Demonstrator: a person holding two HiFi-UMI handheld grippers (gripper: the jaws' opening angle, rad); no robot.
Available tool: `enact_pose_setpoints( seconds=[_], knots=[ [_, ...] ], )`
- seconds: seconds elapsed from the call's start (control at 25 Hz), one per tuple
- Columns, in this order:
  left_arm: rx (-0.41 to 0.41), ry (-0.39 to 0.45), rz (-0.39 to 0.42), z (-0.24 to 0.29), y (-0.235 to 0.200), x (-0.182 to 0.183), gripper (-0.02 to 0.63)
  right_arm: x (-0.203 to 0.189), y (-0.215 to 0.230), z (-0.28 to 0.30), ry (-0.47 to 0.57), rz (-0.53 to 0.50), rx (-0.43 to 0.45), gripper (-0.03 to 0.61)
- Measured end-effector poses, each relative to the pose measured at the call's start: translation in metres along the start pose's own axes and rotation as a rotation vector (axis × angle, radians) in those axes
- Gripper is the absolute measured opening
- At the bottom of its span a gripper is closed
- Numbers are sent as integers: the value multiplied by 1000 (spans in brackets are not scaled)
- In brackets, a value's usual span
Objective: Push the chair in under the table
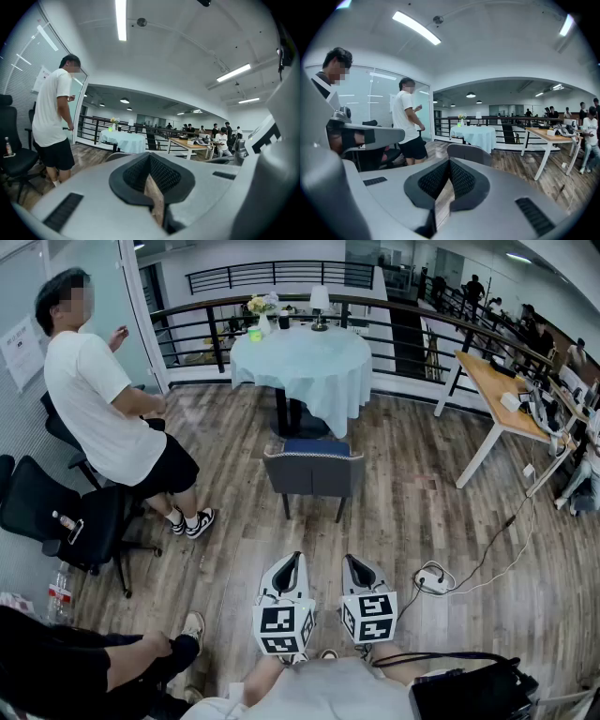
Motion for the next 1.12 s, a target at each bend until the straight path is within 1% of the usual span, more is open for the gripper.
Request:
enact_pose_setpoints(
  seconds=[0.48, 0.72, 1.12],
  knots=[
    [-6, -14, -23, -12, -22, -3, 2, -3, -24, 2, -24, 1, -14, 15],
    [-3, -20, -39, -18, -41, -7, 2, -8, -35, 8, -34, 21, -31, 17],
    [-2, -46, -60, -21, -67, -19, 2, -16, -46, 14, -75, 23, -70, 17]
  ],
)
Point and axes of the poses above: the fingertips, and each gripper's own axes: z forward along the fingers, y to its right, x out of its top, the point moved 10 cm from there along -z, backward along the fingers, and after that the axes turned 8 degrees about z, right-handed, at the moved point
